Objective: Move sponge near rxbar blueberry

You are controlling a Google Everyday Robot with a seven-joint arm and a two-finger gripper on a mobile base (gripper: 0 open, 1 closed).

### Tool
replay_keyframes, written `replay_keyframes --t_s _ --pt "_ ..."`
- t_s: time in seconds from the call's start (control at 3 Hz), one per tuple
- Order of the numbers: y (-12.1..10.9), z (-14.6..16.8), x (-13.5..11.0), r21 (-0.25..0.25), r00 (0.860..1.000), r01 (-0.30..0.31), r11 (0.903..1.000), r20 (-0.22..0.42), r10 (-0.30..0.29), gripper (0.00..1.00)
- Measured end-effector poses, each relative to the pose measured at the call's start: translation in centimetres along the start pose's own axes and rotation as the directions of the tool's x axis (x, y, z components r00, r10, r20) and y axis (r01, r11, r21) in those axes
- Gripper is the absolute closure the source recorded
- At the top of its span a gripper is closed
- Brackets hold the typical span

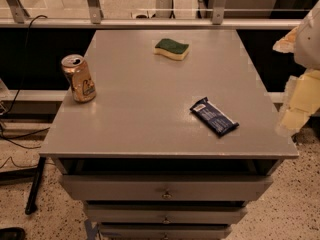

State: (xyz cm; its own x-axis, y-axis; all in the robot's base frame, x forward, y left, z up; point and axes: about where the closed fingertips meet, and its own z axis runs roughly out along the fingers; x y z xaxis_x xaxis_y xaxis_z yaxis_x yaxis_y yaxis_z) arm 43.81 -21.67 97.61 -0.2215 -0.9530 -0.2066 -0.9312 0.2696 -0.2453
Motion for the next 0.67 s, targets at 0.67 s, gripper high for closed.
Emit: replay_keyframes --t_s 0.67 --pt "-3.4 2.6 -2.4 0.037 0.999 0.0 0.9993 0.036 -0.002 0.0"
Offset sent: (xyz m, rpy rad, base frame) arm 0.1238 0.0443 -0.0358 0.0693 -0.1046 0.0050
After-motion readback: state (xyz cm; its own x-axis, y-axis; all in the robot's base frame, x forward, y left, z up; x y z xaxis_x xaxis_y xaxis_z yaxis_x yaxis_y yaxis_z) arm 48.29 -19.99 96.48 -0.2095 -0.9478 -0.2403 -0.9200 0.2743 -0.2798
